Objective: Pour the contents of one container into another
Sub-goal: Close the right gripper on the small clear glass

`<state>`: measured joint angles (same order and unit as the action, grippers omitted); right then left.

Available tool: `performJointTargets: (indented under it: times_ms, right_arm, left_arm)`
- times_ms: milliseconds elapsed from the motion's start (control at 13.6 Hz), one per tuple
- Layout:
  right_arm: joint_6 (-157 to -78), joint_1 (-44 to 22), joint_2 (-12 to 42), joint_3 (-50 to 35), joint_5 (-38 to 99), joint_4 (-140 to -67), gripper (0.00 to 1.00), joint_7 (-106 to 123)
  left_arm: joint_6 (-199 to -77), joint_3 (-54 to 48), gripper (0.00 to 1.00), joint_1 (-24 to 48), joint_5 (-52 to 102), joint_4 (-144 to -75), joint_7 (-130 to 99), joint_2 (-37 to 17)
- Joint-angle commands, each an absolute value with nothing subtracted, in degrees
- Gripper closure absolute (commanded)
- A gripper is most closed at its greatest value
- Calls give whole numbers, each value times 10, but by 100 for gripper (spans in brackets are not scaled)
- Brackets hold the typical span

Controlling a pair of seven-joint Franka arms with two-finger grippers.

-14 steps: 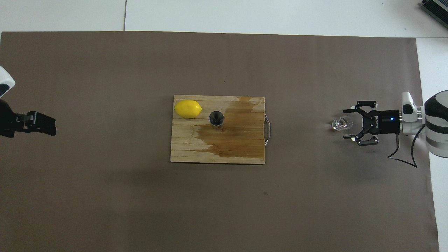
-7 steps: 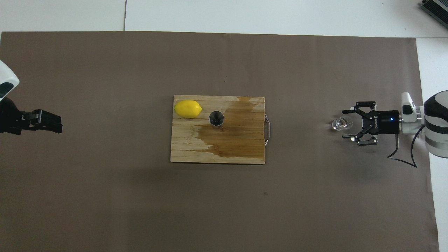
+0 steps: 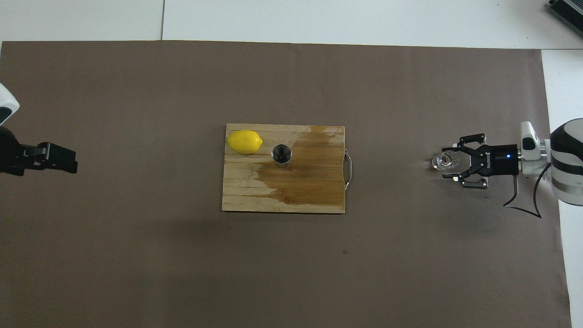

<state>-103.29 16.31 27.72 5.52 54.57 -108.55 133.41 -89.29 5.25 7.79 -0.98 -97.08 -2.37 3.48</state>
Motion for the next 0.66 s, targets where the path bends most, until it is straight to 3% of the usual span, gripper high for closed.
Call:
performJointTargets:
  times_ms: [0, 369, 590]
  right_arm:
    - [-1020, 173, 280, 52, 563, -1084, 31, 1354]
    - [-1020, 172, 279, 53, 563, -1084, 48, 1354]
    - [-1020, 172, 279, 53, 563, -1081, 52, 1354]
  left_arm:
    - [-906, 57, 0, 39, -4, -991, -24, 51]
    - [-943, 51, 0, 27, -4, -992, -18, 49]
    - [-931, 45, 0, 25, -4, -983, -18, 25]
